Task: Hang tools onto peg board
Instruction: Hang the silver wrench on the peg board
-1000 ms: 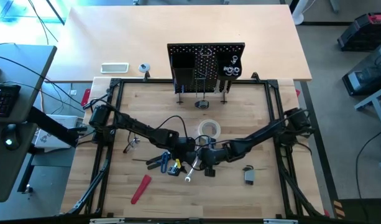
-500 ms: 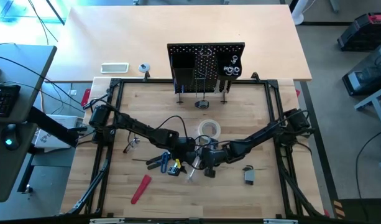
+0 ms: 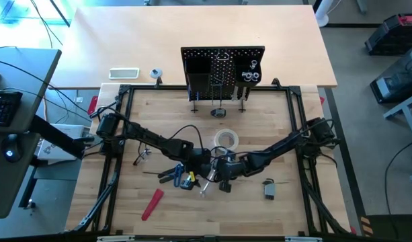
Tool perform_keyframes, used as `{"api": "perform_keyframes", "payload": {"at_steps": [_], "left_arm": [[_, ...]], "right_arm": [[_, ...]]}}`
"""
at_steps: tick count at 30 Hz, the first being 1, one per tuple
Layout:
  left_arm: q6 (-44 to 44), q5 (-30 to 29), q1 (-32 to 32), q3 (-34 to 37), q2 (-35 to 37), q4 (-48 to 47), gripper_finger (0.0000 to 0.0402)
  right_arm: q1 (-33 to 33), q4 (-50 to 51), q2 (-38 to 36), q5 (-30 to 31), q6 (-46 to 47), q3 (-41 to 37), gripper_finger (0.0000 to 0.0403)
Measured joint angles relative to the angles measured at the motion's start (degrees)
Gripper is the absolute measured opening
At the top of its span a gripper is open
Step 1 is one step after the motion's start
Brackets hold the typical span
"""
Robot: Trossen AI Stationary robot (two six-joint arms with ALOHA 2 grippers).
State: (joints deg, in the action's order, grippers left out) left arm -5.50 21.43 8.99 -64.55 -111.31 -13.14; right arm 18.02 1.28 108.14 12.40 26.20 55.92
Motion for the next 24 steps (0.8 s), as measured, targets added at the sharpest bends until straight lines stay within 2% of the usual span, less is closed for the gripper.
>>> {"api": "perform_keyframes", "payload": {"at_steps": [13, 24], "left_arm": [[-1.4, -0.2, -0.8, 0.0, 0.0, -2.5, 0.0218], [-0.5, 0.0, 0.6, 0.0, 0.0, -0.8, 0.0218]], "right_arm": [[-1.3, 3.0, 0.0, -3.7, 6.4, 2.5, 0.0012], [-1.3, 5.3, 0.0, -1.3, 3.7, 2.6, 0.0012]]}}
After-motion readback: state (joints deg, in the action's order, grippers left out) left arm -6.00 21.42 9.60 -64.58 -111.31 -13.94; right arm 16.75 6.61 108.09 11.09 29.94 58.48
